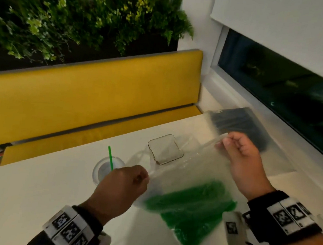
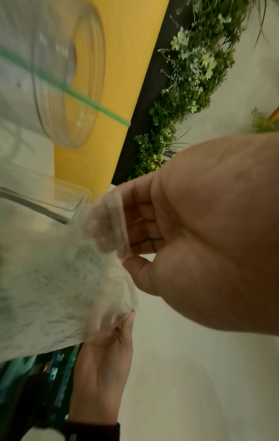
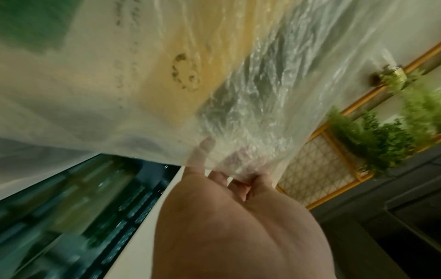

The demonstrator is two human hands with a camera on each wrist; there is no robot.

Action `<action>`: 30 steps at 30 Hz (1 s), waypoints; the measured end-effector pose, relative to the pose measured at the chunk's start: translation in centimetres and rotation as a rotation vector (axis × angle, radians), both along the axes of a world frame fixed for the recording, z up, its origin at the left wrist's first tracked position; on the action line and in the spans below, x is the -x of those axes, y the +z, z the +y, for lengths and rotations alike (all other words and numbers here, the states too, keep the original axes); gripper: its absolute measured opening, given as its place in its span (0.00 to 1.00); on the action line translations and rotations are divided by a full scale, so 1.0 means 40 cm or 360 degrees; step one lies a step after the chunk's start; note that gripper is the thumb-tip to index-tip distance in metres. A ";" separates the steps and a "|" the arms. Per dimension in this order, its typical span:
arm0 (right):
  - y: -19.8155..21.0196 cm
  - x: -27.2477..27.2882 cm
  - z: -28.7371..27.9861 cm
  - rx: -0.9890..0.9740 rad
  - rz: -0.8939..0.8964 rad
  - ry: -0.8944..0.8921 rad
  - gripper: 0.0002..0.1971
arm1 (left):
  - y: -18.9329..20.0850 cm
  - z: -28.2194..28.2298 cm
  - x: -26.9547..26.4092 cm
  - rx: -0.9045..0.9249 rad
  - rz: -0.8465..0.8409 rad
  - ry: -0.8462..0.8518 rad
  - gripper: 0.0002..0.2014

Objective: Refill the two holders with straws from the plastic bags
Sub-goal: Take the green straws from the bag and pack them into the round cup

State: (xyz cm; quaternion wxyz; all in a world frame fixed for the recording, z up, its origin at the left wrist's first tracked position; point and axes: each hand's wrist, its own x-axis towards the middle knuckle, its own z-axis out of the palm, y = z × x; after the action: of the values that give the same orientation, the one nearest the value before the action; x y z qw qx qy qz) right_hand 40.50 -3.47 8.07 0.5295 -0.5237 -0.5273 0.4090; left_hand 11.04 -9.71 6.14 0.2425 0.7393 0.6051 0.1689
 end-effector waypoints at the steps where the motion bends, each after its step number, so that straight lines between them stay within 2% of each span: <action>1: 0.000 0.007 -0.006 -0.0011 0.0006 -0.0033 0.17 | -0.003 -0.011 0.025 0.0116 0.0080 -0.0071 0.15; 2: -0.001 0.018 -0.014 -0.0012 -0.0013 -0.0053 0.15 | 0.002 -0.023 0.044 0.0231 0.0184 -0.0165 0.18; 3: -0.003 0.031 -0.022 -0.0018 -0.0026 -0.0051 0.13 | 0.019 -0.029 0.052 0.0356 0.0297 -0.0248 0.17; 5: -0.008 0.061 -0.041 -0.0025 0.0011 -0.0020 0.08 | 0.044 -0.019 0.053 0.0493 0.0299 -0.0356 0.12; 6: -0.007 0.074 -0.050 -0.0024 0.0045 -0.0007 0.07 | 0.051 -0.008 0.042 0.0522 0.0171 -0.0362 0.14; 8: -0.008 0.094 -0.060 -0.0011 0.0061 0.0014 0.06 | 0.053 0.020 0.004 0.0595 -0.0266 -0.0298 0.18; 9: -0.015 0.099 -0.066 -0.0005 0.0025 -0.0004 0.06 | 0.042 0.039 -0.018 0.0614 -0.0393 -0.0269 0.13; 10: -0.022 0.105 -0.072 -0.0025 -0.0051 -0.0091 0.06 | 0.038 0.055 -0.043 0.0596 -0.0421 -0.0294 0.06; 13: -0.051 0.119 -0.120 -0.0044 -0.0155 -0.0583 0.09 | 0.019 0.076 -0.110 0.0521 -0.0500 -0.0294 0.14; 14: -0.057 0.130 -0.142 0.0086 -0.0126 -0.0583 0.14 | 0.013 0.076 -0.127 0.0515 -0.0564 -0.0259 0.13; 16: -0.056 0.158 -0.171 0.0599 -0.0189 -0.0272 0.22 | 0.007 0.072 -0.154 0.0460 -0.0647 -0.0201 0.11; 17: -0.061 0.166 -0.180 0.0812 -0.0200 -0.0114 0.21 | 0.002 0.065 -0.169 0.0453 -0.0696 -0.0159 0.10; 18: -0.059 0.171 -0.186 0.0915 -0.0146 -0.0013 0.19 | -0.001 0.057 -0.182 0.0448 -0.0741 -0.0117 0.09; 21: -0.050 0.159 -0.172 0.0924 0.0044 0.0091 0.13 | -0.016 0.041 -0.198 0.0423 -0.0793 0.0001 0.08; 25: -0.046 0.126 -0.161 0.0909 0.0309 0.0046 0.10 | -0.038 0.042 -0.178 0.0325 -0.0675 0.0146 0.10; 27: -0.044 0.112 -0.161 0.0929 0.0520 0.0019 0.09 | -0.043 0.040 -0.159 0.0438 -0.0429 0.0083 0.19; 28: -0.044 0.106 -0.161 0.0935 0.0639 0.0000 0.09 | -0.048 0.038 -0.148 0.0496 -0.0287 0.0034 0.19; 30: -0.045 0.096 -0.159 0.0959 0.0777 -0.0062 0.11 | -0.059 0.037 -0.132 0.0506 -0.0029 -0.0058 0.10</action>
State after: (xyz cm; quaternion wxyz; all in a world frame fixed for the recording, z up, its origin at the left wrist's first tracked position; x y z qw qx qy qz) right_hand 36.67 -9.85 6.26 0.4696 -0.5530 -0.2318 0.6481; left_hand 16.31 -8.22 3.80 0.3651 0.7009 0.6083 0.0732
